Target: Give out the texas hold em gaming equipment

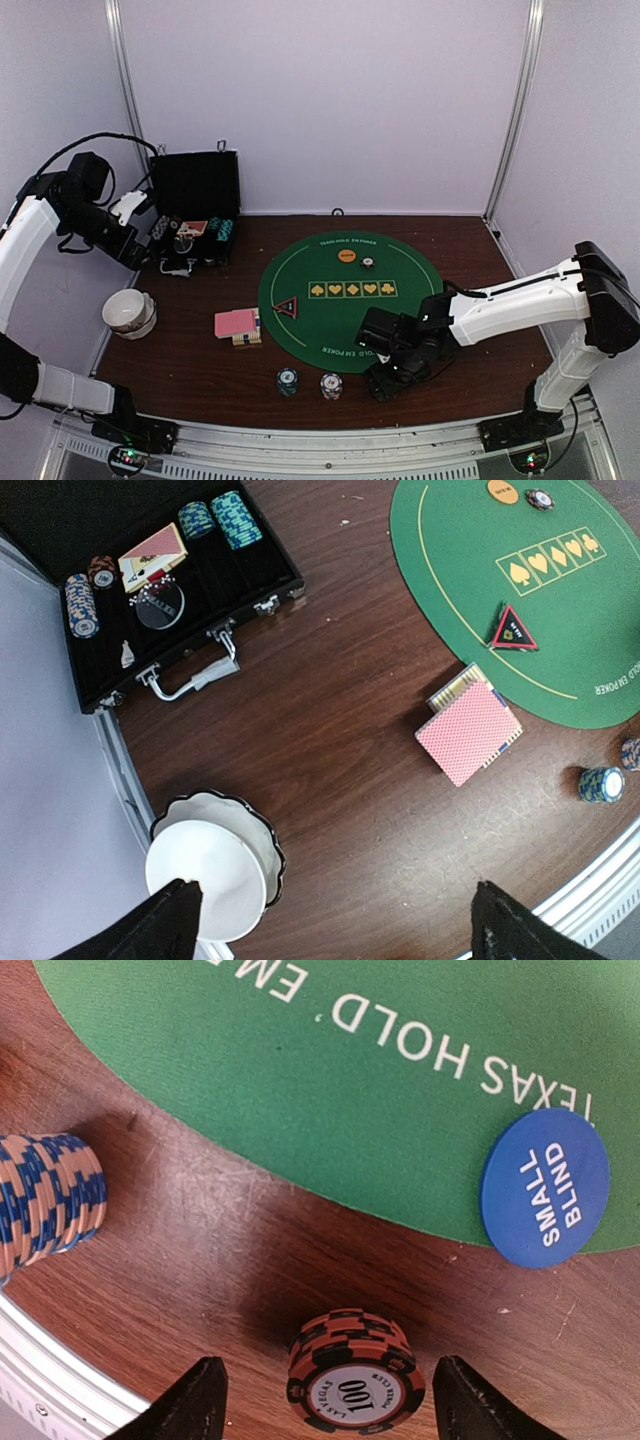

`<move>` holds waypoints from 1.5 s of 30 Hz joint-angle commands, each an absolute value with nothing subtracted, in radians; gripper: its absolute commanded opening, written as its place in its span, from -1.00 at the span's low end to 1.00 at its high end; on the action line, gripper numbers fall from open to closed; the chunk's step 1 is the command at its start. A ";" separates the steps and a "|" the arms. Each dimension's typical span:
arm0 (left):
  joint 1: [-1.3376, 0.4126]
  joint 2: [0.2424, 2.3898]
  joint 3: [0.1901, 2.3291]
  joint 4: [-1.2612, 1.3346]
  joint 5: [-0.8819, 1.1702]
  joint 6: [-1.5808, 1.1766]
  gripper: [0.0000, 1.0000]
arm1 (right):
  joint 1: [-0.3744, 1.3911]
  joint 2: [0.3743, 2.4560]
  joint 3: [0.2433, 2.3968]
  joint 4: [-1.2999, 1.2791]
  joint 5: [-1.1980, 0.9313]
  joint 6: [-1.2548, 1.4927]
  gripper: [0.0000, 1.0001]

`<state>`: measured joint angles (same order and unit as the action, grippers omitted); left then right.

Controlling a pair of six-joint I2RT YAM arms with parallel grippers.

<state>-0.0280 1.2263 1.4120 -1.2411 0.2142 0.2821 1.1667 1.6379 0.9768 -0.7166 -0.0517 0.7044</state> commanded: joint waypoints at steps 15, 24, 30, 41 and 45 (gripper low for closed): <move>-0.028 1.240 1.444 -1.238 0.223 0.281 0.95 | 1.150 1.653 0.976 -0.717 -0.049 0.686 -0.02; -0.029 1.240 1.445 -1.238 0.221 0.278 0.95 | 1.150 1.652 0.996 -0.750 -0.020 0.671 -0.21; -0.029 1.238 1.444 -1.238 0.220 0.276 0.95 | 1.151 1.659 1.009 -0.770 -0.005 0.654 -0.32; -0.029 1.238 1.443 -1.238 0.212 0.281 0.95 | 1.153 1.678 1.012 -0.760 0.003 0.647 -0.08; -0.029 1.237 1.443 -1.239 0.212 0.281 0.95 | 1.154 1.680 1.009 -0.753 0.003 0.651 -0.11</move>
<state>-0.0280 1.2366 1.4162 -1.2434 0.2131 0.2821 1.1557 1.6707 0.9974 -0.7509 -0.0242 0.6521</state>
